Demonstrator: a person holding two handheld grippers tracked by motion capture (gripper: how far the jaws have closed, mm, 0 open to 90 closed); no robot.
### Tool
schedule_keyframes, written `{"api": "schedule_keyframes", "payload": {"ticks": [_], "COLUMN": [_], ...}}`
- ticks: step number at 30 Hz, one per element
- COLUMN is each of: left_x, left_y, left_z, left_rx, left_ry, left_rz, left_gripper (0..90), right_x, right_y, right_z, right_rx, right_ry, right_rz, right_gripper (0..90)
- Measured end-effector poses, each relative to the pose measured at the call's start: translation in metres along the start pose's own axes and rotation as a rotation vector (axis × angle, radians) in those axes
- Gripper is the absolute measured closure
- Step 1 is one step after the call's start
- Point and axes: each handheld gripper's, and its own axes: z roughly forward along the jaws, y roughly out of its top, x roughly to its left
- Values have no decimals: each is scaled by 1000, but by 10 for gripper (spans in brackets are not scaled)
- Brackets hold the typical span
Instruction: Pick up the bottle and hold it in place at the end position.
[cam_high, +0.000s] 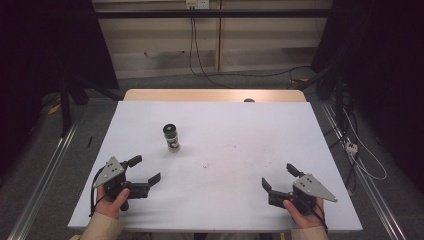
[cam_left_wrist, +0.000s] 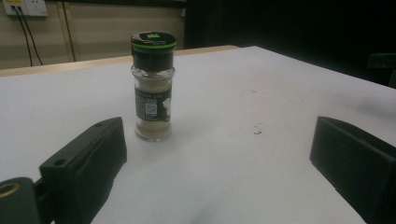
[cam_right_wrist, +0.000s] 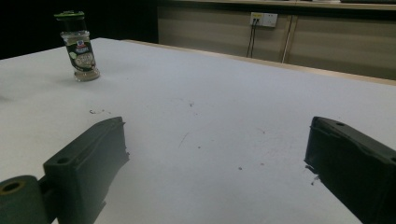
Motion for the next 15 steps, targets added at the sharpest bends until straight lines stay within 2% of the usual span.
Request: {"api": "schedule_keyframes", "payload": {"ticks": [8,15], "left_x": [2,4], "left_y": [4,10], "left_z": [10,26], "left_rx": [-9,-15], "left_ry": [10,40], "left_rz": [4,1], "left_gripper": [31,29], "right_x": [0,-1], "right_y": [0,0], "right_z": [0,-1], "right_rx": [1,0], "right_ry": [-2,-5], "right_rz": [0,0], "right_gripper": [46,46]}}
